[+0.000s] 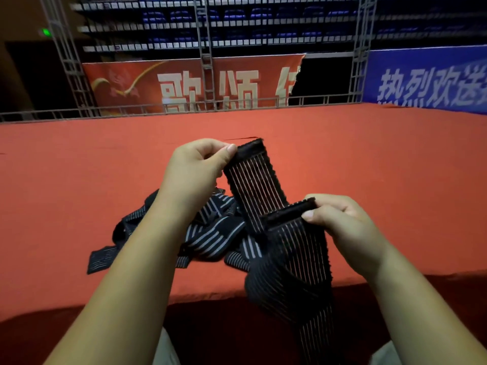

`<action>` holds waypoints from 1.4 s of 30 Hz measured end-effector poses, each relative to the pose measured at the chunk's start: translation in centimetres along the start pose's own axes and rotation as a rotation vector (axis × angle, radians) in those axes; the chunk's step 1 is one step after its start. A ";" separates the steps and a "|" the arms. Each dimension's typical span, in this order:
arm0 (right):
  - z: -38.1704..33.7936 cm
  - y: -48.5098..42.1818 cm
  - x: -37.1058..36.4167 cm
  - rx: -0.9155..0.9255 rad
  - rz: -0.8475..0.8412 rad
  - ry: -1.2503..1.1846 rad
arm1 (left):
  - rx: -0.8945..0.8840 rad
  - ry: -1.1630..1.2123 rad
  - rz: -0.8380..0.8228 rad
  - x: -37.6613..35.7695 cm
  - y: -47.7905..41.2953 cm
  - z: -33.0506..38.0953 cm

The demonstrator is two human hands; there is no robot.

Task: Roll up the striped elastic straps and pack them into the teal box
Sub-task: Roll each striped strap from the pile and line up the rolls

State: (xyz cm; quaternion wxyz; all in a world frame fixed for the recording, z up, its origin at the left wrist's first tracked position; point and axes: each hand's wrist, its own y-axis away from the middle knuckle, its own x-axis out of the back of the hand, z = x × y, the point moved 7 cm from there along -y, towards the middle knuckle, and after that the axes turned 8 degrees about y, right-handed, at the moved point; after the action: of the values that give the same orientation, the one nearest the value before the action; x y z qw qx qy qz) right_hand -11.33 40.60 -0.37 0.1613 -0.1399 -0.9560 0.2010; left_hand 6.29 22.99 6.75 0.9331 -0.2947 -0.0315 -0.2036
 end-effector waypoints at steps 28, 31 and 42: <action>-2.0 -3.5 -4.2 -0.113 0.109 0.156 | 0.156 0.362 -0.194 1.2 4.1 -0.7; -1.7 -3.5 -4.4 -0.123 0.113 0.183 | 0.163 0.375 -0.216 1.0 4.3 -1.1; 0.9 -3.7 -4.3 -0.148 0.143 0.135 | 0.192 0.351 -0.291 0.2 5.2 -3.1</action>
State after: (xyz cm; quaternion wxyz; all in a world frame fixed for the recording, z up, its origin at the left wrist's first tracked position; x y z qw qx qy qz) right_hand -8.49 35.64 -0.69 0.2001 -0.2323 -0.9428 0.1309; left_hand 8.35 25.00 1.41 0.9088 -0.1571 0.0699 -0.3801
